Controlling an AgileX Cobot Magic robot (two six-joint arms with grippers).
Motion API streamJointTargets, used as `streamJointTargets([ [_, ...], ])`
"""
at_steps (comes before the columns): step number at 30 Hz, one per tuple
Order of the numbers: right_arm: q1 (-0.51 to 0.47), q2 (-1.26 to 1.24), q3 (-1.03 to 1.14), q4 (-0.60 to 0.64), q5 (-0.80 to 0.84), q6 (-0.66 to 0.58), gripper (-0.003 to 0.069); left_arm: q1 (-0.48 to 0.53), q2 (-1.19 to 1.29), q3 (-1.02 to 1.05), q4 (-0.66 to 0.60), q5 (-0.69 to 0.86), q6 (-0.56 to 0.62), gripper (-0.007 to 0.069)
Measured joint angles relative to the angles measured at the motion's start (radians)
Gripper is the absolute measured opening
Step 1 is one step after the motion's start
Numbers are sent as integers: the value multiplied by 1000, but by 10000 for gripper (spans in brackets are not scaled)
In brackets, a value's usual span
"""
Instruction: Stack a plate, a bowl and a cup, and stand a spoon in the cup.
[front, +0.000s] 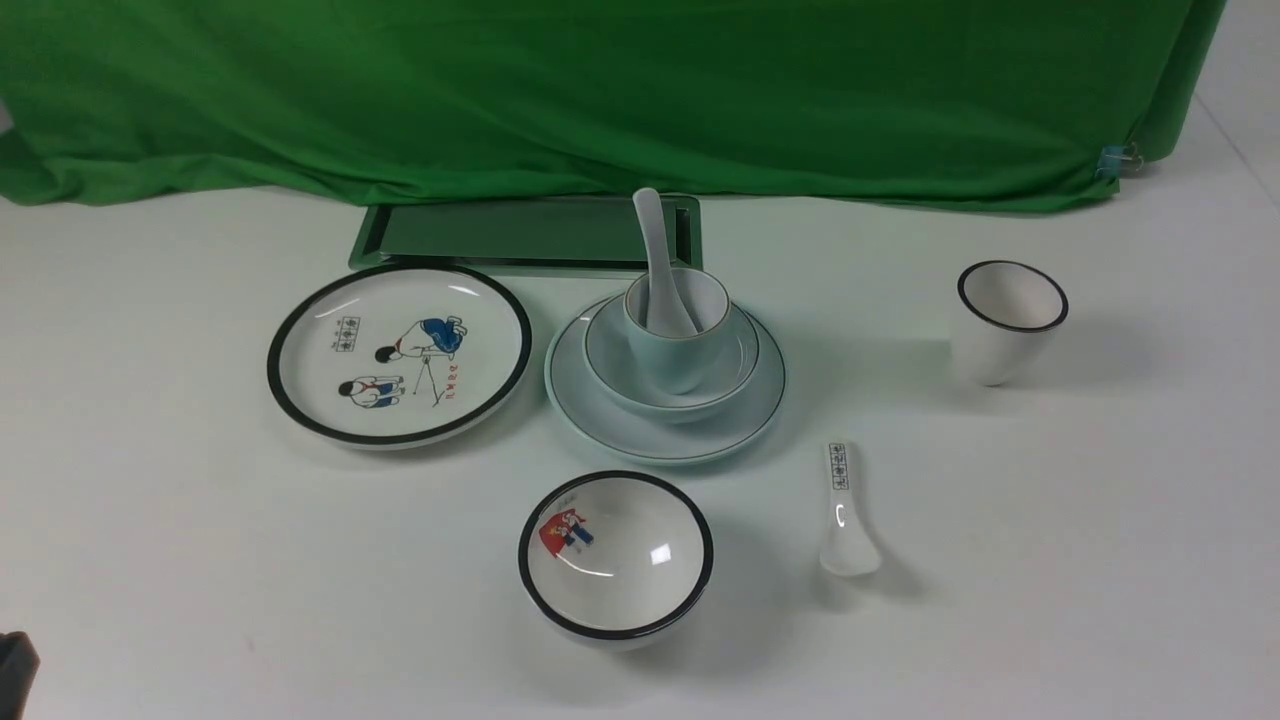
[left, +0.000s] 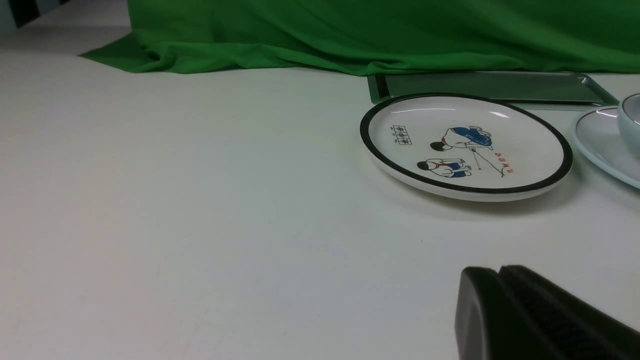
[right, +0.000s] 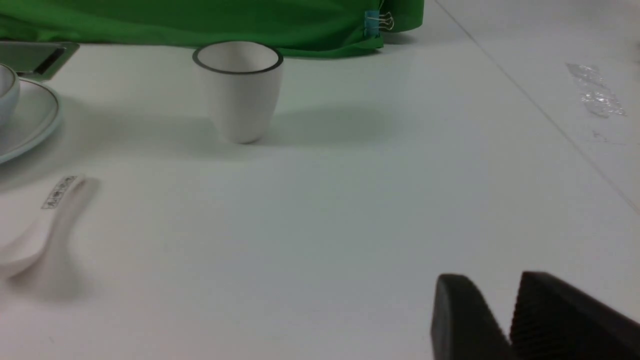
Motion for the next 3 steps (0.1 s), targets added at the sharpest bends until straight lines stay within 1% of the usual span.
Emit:
streamJointTargets([
  [3,0,0,0,0,0,0,217,0,0,0,0,0,0,-29],
])
